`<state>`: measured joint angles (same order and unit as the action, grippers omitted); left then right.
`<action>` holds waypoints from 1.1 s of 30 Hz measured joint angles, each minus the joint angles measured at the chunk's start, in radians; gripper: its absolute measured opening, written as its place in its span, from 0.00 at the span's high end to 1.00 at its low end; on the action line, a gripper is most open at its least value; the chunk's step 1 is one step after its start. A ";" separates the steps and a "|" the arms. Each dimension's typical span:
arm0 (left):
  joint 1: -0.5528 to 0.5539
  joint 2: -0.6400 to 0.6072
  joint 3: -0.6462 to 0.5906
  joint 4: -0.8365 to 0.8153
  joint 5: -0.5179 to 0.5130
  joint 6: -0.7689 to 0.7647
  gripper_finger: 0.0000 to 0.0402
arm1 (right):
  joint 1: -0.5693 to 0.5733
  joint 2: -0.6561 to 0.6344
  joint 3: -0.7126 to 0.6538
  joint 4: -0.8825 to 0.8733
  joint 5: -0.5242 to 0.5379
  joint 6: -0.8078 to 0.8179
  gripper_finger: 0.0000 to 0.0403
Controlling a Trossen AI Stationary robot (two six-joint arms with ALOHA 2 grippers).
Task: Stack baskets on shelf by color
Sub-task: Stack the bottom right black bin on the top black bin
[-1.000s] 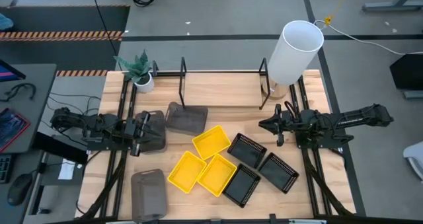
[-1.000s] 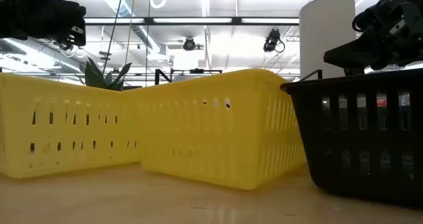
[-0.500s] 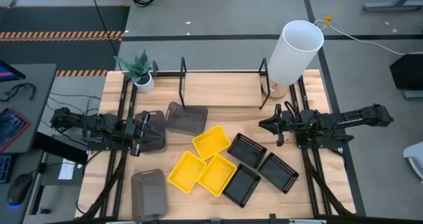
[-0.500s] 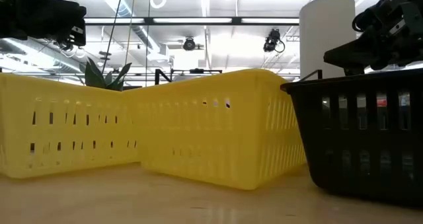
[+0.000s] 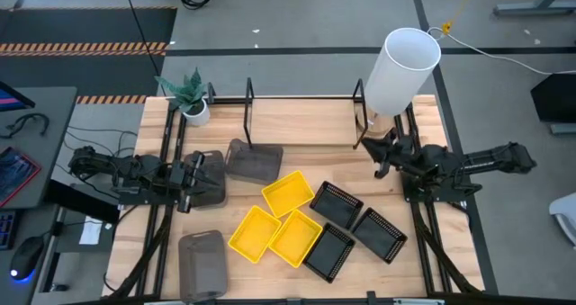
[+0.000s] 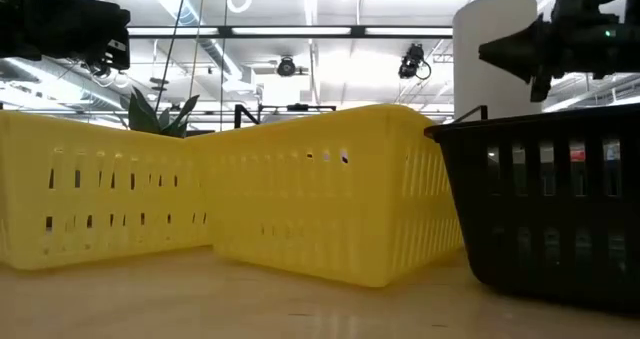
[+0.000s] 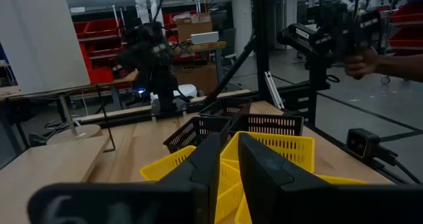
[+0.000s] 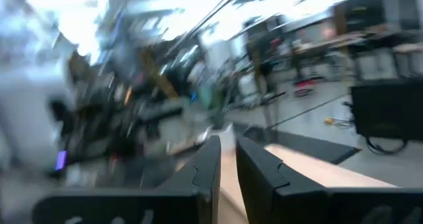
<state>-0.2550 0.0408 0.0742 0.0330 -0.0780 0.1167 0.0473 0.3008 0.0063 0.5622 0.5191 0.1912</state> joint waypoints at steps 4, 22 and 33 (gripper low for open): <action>0.000 0.000 0.000 0.000 0.000 0.000 0.84 | -0.012 0.000 0.000 0.037 -0.085 0.079 0.86; 0.000 0.000 0.000 0.000 0.000 0.000 0.84 | 0.015 0.265 0.242 -0.510 -0.280 0.291 0.88; 0.000 0.000 0.000 0.000 0.000 0.000 0.86 | 0.059 0.692 0.471 -0.635 -0.228 0.303 0.88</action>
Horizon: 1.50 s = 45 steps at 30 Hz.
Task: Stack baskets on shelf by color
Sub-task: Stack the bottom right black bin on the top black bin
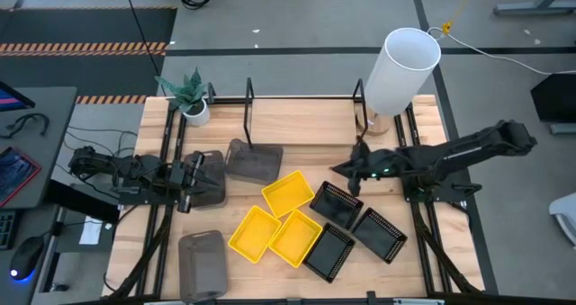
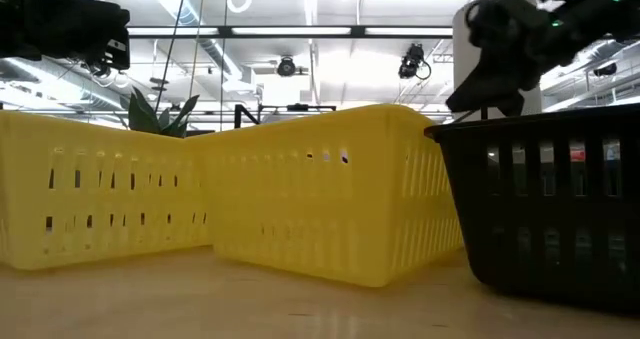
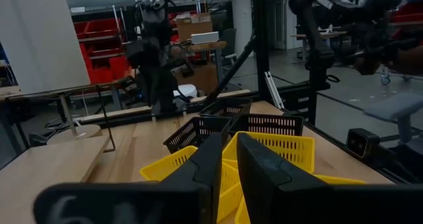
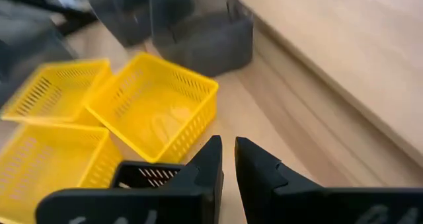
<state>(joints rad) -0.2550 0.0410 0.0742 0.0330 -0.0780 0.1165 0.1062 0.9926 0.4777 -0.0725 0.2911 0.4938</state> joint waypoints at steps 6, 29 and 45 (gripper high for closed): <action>0.000 0.000 0.000 0.000 0.000 0.000 0.85 | 0.005 0.228 0.169 -0.025 -0.070 -0.060 0.87; 0.000 0.000 0.000 0.000 0.000 0.000 0.85 | 0.074 0.612 0.770 -0.898 -0.251 -0.112 0.62; 0.000 0.000 0.000 0.004 0.000 0.000 0.84 | 0.196 0.609 0.771 -1.283 -0.369 -0.018 0.63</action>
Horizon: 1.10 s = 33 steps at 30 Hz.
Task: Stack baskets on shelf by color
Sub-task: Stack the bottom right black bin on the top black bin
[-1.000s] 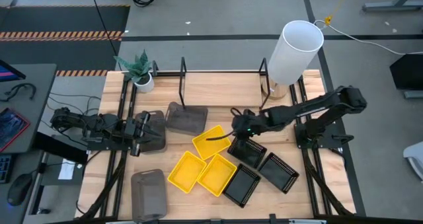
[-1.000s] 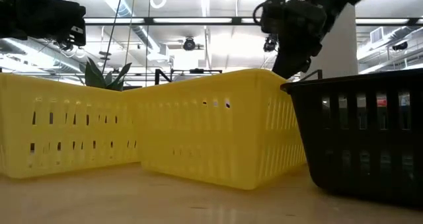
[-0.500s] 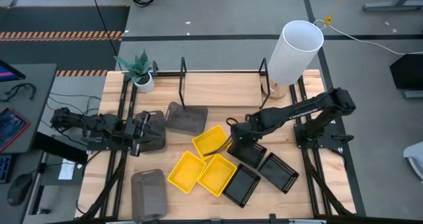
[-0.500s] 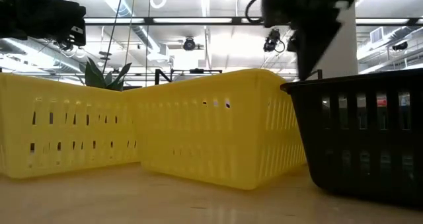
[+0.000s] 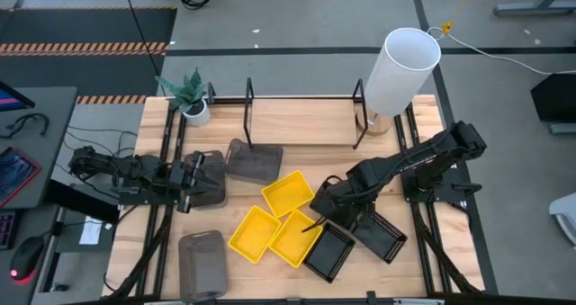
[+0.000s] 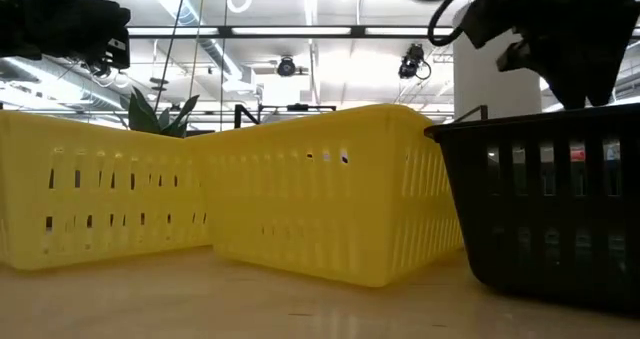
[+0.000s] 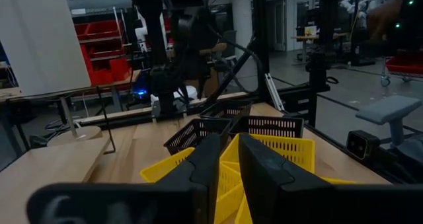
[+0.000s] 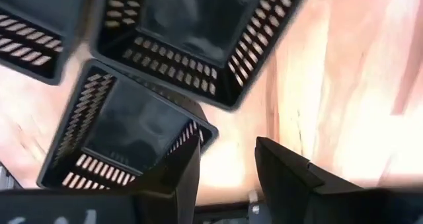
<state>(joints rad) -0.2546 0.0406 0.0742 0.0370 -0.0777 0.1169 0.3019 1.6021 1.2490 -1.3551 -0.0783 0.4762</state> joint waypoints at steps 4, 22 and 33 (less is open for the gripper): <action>0.000 0.000 0.000 -0.003 0.000 0.000 0.85 | 0.000 -0.017 -0.068 0.006 -0.045 0.070 0.63; 0.000 0.000 0.000 -0.004 0.000 -0.001 0.85 | -0.004 -0.270 -0.445 0.305 -0.245 0.495 0.55; 0.000 0.000 0.000 -0.004 0.000 0.000 0.85 | -0.004 -0.235 -0.516 0.378 -0.259 0.545 0.49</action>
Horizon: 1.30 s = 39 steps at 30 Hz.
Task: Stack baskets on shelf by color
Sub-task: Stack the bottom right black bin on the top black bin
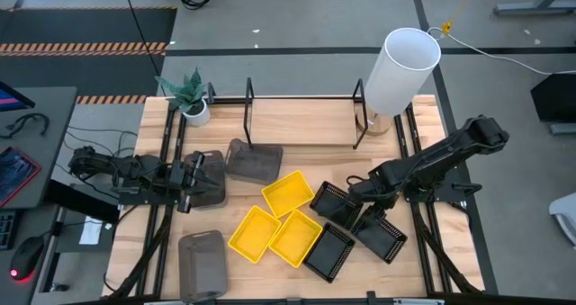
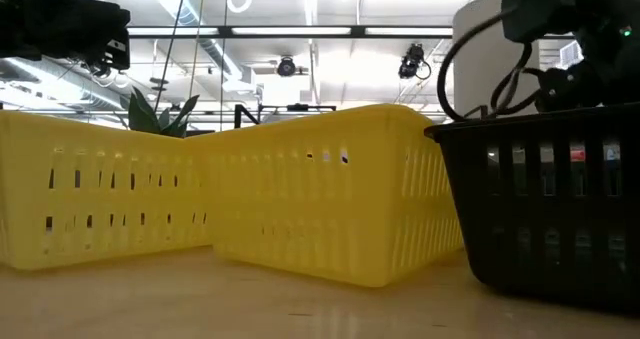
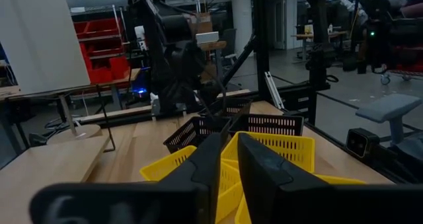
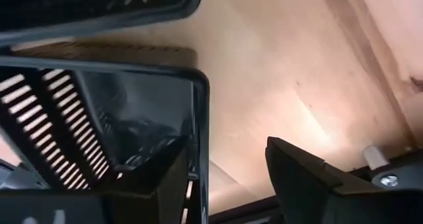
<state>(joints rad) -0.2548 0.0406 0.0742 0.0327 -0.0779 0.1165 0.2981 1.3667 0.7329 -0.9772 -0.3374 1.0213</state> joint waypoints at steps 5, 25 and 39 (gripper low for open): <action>0.000 0.000 0.000 0.003 0.000 0.000 0.85 | 0.000 0.027 -0.006 0.025 -0.001 0.004 0.53; 0.000 0.000 0.000 0.007 0.000 0.000 0.85 | -0.001 0.064 -0.005 0.046 -0.035 0.017 0.97; 0.000 0.000 0.000 0.008 0.000 0.000 0.84 | -0.007 0.038 0.060 -0.018 -0.075 -0.029 0.97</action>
<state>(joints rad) -0.2546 0.0410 0.0742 0.0402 -0.0778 0.1165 0.2915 1.4042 0.7925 -0.9951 -0.4121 0.9920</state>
